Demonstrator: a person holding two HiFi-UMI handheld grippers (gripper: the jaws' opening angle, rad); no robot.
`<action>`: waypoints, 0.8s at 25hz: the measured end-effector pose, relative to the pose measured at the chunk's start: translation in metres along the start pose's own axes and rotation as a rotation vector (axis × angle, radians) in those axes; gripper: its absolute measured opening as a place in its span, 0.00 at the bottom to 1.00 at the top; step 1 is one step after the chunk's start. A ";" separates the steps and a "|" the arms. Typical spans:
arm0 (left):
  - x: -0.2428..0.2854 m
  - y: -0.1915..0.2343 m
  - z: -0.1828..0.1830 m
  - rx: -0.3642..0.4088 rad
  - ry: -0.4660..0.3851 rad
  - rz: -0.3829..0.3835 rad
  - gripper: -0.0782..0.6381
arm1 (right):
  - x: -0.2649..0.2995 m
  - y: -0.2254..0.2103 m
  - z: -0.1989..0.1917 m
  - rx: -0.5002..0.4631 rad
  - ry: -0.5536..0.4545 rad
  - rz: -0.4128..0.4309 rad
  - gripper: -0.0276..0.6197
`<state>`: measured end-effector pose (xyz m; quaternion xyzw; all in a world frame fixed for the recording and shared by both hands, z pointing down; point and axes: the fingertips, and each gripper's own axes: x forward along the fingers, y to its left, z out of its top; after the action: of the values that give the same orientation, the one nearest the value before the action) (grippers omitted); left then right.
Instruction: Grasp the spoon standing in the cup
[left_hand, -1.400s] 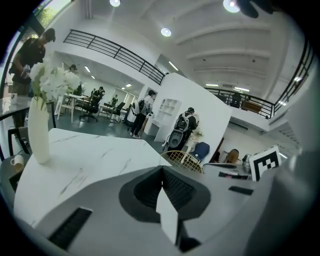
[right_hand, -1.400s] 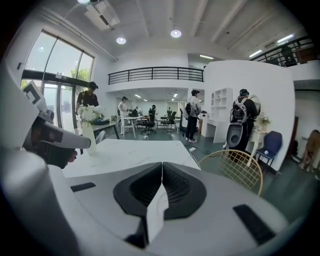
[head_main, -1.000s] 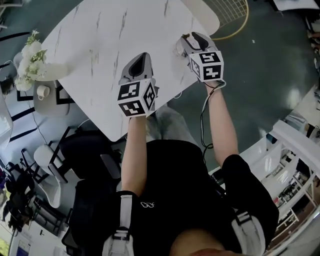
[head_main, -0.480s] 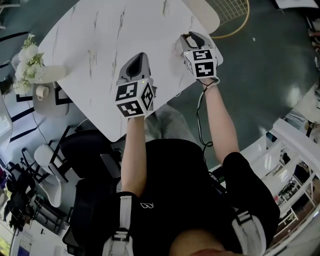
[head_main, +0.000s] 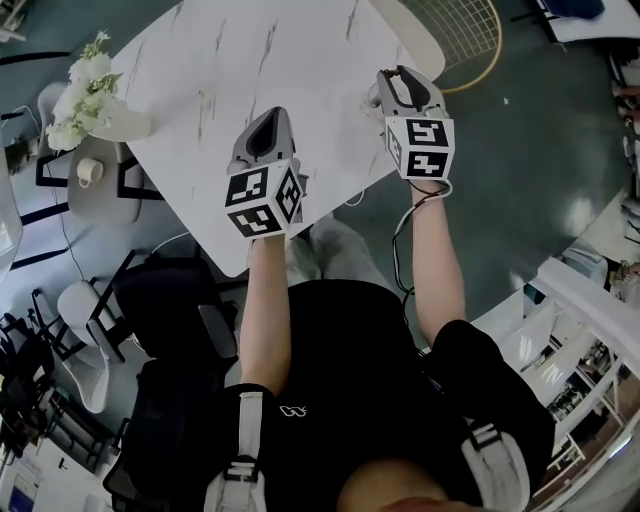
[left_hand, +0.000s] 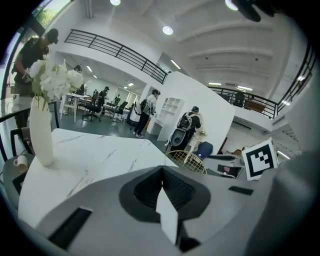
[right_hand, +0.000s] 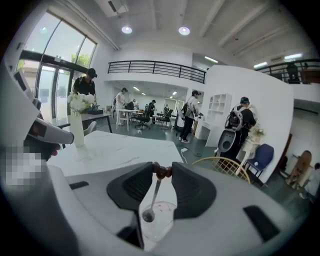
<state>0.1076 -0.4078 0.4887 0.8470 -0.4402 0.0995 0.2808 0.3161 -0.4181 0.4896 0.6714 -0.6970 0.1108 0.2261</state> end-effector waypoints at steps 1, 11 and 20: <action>-0.007 0.003 0.004 -0.001 -0.014 0.005 0.13 | -0.007 0.003 0.011 -0.024 -0.022 -0.009 0.24; -0.094 0.051 0.041 -0.011 -0.174 0.109 0.13 | -0.068 0.079 0.112 -0.040 -0.271 0.085 0.24; -0.206 0.100 0.105 0.093 -0.387 0.281 0.13 | -0.097 0.201 0.158 0.189 -0.422 0.412 0.24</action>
<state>-0.1028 -0.3701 0.3552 0.7929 -0.5941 -0.0065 0.1351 0.0910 -0.3898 0.3370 0.5421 -0.8367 0.0767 -0.0145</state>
